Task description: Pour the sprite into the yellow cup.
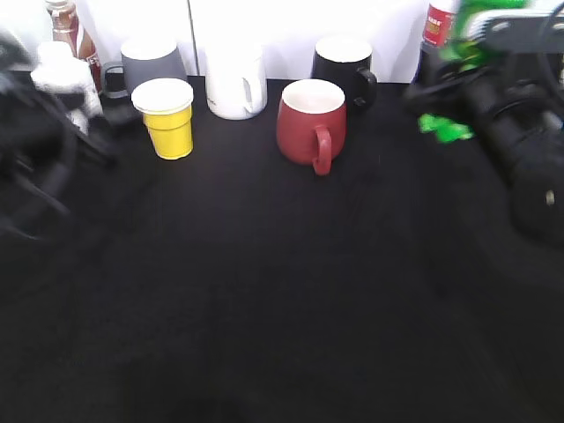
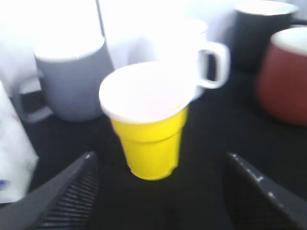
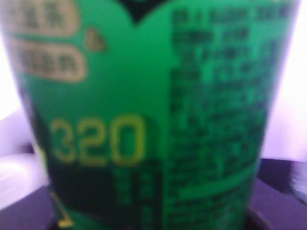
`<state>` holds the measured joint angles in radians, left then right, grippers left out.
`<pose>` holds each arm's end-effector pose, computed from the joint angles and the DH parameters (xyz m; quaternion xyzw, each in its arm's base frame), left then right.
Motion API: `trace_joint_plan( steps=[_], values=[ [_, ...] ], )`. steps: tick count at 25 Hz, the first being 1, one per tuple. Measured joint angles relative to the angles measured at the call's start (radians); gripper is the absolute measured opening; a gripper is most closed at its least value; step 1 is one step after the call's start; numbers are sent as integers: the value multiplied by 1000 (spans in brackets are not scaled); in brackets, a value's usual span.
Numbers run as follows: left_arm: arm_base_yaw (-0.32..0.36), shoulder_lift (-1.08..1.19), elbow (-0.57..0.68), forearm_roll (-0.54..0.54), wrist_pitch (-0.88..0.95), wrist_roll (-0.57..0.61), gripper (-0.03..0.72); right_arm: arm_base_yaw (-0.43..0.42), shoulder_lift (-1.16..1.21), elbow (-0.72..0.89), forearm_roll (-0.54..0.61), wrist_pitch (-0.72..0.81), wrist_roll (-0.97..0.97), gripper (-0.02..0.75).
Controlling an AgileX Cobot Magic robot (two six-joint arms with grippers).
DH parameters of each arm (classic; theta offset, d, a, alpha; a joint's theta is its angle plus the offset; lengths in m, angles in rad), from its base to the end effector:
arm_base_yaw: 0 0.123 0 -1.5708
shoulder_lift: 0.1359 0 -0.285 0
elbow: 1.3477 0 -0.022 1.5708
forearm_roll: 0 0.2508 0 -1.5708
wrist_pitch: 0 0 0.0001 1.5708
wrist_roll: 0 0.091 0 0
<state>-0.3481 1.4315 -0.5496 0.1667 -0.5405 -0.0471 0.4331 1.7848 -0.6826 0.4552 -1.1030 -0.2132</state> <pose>0.2587 -0.1021 0.2210 0.1999 0.7670 -0.1101 0.5997 0.3166 0.1071 0.1928 -0.0029 0.6928 0.0182 0.7209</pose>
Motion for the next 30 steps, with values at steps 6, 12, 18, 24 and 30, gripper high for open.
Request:
trace_joint_plan(
  steps=[6,12,18,24,30],
  values=[
    [-120,-284,1,-65,412,0,585,-60,256,-195,-108,53,89,424],
    [-122,-296,3,-101,471,0,576,-60,366,-257,-137,29,90,505],
    [-122,-296,3,-110,471,0,570,-34,356,-196,-128,15,90,619],
    [-122,-296,0,-112,516,0,570,-29,231,-7,-129,2,91,614],
    [-122,-296,-301,-161,1235,0,570,-29,-368,-97,-108,1228,92,586]
  ],
)
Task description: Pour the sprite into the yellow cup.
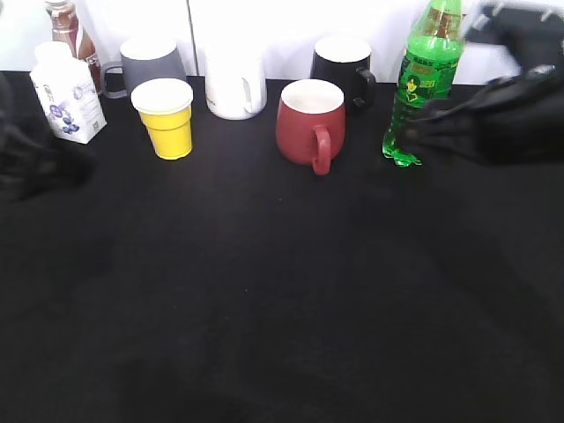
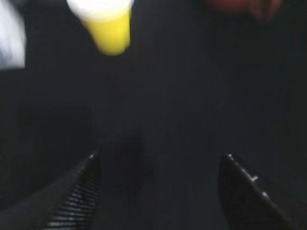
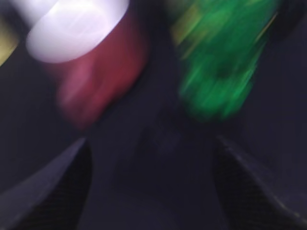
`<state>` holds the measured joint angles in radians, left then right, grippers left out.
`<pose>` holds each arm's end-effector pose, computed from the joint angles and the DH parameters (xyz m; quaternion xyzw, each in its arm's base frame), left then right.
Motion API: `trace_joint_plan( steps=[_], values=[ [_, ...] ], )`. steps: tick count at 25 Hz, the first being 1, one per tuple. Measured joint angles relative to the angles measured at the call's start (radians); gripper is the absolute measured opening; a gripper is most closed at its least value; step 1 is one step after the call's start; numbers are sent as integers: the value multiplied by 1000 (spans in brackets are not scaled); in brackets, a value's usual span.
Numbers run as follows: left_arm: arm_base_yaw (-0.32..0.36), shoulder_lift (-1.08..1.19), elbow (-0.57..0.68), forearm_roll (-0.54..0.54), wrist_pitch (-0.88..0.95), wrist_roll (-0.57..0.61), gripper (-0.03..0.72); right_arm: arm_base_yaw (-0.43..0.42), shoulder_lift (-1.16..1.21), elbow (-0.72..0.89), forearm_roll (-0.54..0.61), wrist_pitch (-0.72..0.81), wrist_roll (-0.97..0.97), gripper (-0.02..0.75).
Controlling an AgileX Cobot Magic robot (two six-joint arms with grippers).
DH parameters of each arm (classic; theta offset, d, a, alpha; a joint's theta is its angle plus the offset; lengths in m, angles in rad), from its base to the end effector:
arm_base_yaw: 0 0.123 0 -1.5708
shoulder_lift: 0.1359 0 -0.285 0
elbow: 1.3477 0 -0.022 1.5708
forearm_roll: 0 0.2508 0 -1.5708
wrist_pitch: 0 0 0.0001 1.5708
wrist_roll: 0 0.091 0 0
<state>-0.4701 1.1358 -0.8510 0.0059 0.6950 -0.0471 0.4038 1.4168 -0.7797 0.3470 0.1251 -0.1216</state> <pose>0.1992 -0.1008 0.2968 0.1994 0.9217 -0.0826 0.3222 0.2665 0.1181 0.2393 -0.0905 0.8950 0.1526 0.4092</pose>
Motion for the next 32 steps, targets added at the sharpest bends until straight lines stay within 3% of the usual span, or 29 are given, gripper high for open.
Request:
trace_joint_plan(
  steps=[2,4,6,8,13,18,22,25,28,32],
  values=[
    [0,0,-98,-6,319,0,566,0,-120,-56,-69,380,65,582],
    [0,-14,-122,-6,497,0,535,0,-187,-114,-253,703,173,550],
    [0,-77,-122,-36,518,0,509,0,-285,-124,-340,850,196,537],
    [0,-174,-122,-58,521,0,503,0,-442,-125,-347,916,216,533],
    [0,-545,-106,-57,520,1,501,0,-901,-72,-356,980,220,533],
    [-1,-958,151,-53,500,1,501,0,-1274,122,-398,1043,231,554],
    [-1,-1039,307,-44,359,1,489,0,-1329,238,-432,1015,231,554],
    [-1,-1039,332,-33,365,1,490,0,-1330,274,-432,934,231,554],
    [-1,-1039,334,-31,365,1,624,0,-1330,275,-431,921,231,569],
    [-1,-1039,334,-31,365,1,656,0,-1330,275,-428,918,231,587]
  ],
)
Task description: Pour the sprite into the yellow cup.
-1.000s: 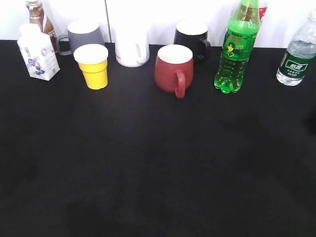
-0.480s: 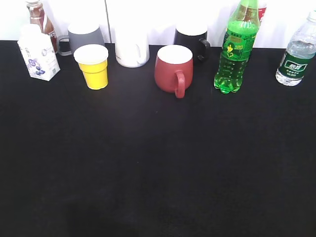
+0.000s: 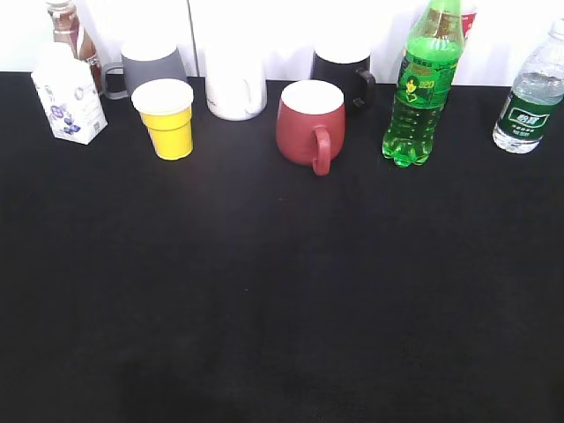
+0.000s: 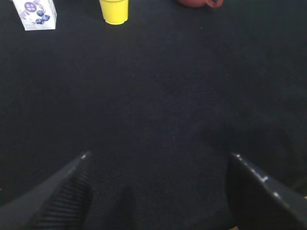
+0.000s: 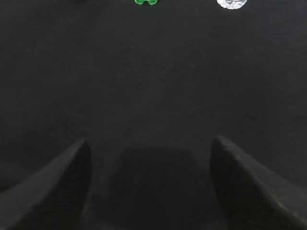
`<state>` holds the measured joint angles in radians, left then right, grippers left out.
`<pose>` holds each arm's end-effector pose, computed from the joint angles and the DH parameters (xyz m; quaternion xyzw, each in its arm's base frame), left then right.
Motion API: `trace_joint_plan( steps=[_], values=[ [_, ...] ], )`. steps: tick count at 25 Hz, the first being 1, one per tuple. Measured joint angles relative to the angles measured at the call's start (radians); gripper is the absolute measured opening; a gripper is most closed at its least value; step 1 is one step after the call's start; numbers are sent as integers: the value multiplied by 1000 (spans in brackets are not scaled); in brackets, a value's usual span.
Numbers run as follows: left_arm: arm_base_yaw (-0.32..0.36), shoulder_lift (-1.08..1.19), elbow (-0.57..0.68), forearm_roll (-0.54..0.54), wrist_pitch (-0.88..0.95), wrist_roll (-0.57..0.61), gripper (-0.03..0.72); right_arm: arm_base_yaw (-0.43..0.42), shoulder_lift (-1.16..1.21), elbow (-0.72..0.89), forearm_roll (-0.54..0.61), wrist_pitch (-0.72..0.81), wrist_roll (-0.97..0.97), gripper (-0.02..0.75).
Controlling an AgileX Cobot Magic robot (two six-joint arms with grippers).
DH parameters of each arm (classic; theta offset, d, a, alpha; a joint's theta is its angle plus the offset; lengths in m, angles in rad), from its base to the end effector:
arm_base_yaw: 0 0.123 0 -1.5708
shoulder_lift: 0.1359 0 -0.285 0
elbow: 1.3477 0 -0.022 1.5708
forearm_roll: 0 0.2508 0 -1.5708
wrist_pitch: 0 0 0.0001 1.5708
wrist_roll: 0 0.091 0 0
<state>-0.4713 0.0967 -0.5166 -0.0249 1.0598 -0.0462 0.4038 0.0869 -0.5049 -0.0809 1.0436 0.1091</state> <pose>0.0068 -0.0057 0.2819 0.1842 0.8535 -0.1367 0.4679 0.0106 -0.0024 0.2801 -0.1280 0.8595 0.0860 0.4873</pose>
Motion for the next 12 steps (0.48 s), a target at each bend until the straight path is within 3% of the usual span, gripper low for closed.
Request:
trace_joint_plan(
  steps=[6,12],
  values=[
    [0,0,0,0,0,0,618,0,0,0,50,-1,-1,586],
    [0,0,0,0,0,0,471,0,0,0,50,-1,-3,586]
  ],
)
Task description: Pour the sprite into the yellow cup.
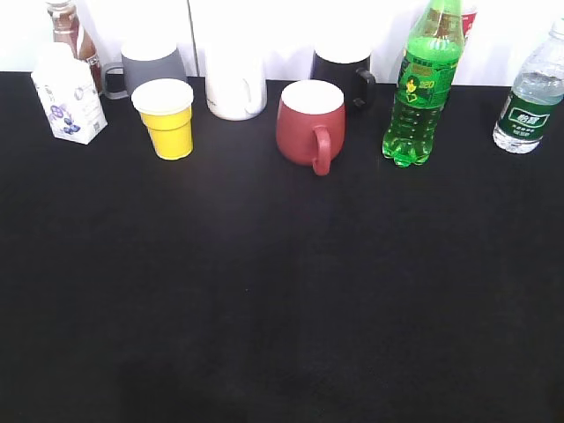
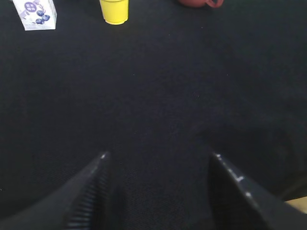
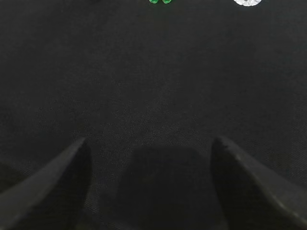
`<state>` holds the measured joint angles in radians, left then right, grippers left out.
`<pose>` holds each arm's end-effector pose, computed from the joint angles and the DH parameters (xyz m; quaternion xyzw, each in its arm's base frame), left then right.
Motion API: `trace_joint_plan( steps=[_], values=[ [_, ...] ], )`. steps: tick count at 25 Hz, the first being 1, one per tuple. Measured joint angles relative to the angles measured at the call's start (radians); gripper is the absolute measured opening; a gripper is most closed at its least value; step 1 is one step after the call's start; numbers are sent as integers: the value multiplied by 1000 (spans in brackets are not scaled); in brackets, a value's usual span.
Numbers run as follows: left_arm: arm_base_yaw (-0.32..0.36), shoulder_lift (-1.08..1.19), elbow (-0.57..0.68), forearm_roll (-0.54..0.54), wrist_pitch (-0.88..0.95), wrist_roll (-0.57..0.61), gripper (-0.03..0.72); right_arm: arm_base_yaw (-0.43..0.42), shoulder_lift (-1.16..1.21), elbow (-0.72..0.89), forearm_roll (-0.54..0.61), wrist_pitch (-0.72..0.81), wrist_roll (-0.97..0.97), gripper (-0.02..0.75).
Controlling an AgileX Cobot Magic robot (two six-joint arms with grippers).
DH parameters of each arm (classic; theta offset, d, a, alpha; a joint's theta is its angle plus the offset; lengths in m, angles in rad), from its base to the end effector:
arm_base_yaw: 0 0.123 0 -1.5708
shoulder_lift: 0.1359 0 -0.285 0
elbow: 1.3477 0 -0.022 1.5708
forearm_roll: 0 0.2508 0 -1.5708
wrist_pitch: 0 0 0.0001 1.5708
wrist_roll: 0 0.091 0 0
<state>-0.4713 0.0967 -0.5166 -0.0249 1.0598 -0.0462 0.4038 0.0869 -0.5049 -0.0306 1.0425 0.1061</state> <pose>0.0068 -0.0057 0.2819 0.1842 0.8535 -0.1367 0.4679 0.0092 0.0013 0.2800 -0.1291 0.8597 0.1098 0.4819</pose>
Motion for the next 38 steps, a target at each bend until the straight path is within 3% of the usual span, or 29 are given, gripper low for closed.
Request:
trace_joint_plan(
  steps=[4,5,9,12,20,38],
  values=[
    [22,0,0,0,0,0,458,-14,-7,0,1,-1,0,586],
    [64,0,0,0,0,0,458,-50,-9,0,1,-1,0,586],
    [292,-73,0,1,0,0,414,-325,-50,0,3,0,0,586],
    [374,-104,0,1,-1,0,382,-417,-92,0,8,0,0,586],
    [377,-104,0,1,0,0,233,-420,-92,0,18,0,-1,586],
    [377,-104,0,1,0,0,228,-420,-92,0,18,0,-1,586]
  ],
)
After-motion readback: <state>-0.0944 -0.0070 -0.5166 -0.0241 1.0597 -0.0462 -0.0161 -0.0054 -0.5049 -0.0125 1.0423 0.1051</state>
